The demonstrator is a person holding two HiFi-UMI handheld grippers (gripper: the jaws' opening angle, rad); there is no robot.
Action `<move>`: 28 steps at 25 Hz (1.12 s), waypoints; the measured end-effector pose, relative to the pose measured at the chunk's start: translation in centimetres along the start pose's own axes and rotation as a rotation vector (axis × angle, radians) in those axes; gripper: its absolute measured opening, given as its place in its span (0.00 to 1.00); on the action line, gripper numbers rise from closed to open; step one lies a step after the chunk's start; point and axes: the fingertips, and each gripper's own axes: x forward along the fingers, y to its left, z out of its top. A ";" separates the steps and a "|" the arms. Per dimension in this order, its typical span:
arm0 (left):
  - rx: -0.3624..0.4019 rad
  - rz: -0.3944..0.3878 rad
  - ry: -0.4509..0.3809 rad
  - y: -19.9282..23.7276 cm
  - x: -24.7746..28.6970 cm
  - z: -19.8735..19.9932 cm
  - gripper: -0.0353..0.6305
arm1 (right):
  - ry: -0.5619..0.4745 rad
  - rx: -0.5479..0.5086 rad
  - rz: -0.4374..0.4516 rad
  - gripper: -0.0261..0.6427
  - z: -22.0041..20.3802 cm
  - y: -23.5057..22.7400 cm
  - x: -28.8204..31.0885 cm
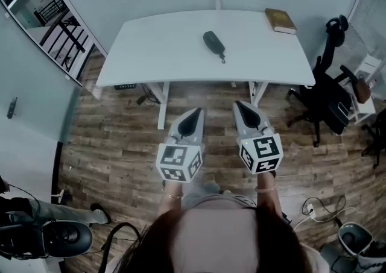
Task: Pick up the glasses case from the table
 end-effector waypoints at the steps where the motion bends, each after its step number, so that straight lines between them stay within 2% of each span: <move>1: 0.000 -0.006 0.000 0.5 0.5 0.1 0.06 | 0.000 0.003 0.007 0.04 0.1 0.1 0.6; 6: 0.016 -0.030 -0.005 2.8 2.2 0.6 0.06 | 0.002 -0.017 0.028 0.04 0.3 0.5 3.4; 15: 0.012 -0.057 -0.012 5.8 3.9 1.3 0.06 | 0.008 -0.058 -0.037 0.04 0.7 0.2 6.6; 28: 0.018 -0.086 0.010 7.5 7.5 1.3 0.06 | 0.042 -0.160 -0.055 0.04 -0.1 -1.4 10.7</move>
